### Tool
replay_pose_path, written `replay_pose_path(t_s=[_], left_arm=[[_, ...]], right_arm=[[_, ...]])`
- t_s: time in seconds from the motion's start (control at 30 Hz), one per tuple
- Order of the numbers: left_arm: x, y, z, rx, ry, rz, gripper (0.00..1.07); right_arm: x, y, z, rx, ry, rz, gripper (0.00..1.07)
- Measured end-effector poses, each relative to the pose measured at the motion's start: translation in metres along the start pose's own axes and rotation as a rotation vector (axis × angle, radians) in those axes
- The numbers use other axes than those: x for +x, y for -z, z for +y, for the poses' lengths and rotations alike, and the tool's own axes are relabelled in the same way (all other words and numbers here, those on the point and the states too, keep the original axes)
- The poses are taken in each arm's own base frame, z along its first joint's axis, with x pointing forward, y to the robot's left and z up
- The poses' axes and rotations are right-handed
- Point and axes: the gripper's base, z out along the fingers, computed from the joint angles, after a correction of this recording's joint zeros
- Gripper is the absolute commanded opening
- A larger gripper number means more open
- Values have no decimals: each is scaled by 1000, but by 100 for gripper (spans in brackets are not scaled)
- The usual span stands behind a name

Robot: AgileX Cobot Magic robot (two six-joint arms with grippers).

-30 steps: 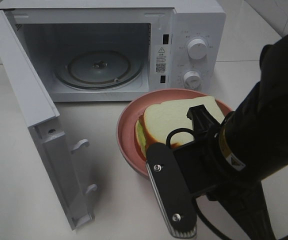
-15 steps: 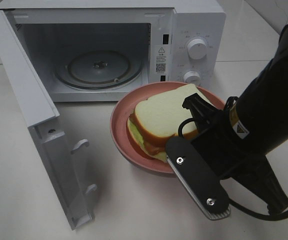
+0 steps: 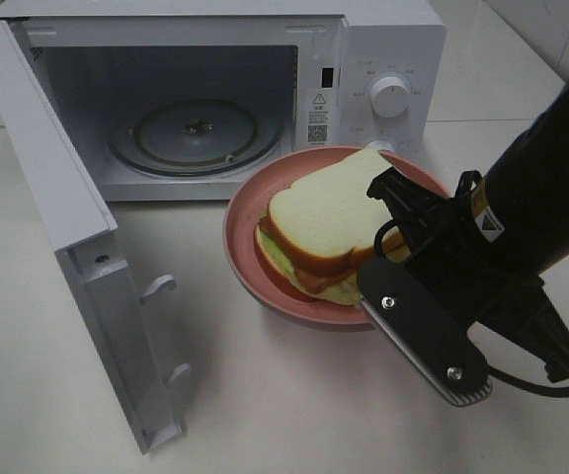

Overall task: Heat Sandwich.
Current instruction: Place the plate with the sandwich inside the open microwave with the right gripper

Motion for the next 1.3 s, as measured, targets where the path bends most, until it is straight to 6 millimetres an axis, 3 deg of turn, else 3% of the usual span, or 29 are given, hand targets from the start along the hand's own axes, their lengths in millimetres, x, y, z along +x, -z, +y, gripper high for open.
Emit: replay_pose_path(t_s=[0.43,0.7,1.3], left_arm=[[0,0,0,0,0,0,98],[0,0,0,0,0,0,98],[0,0,0,0,0,0,98]], right_arm=[[-6,0,-11,113,6,-60,3],[-12,-13,-17,67,-4,-96,3],[-21,-28,-76,32,-32,-118,4]])
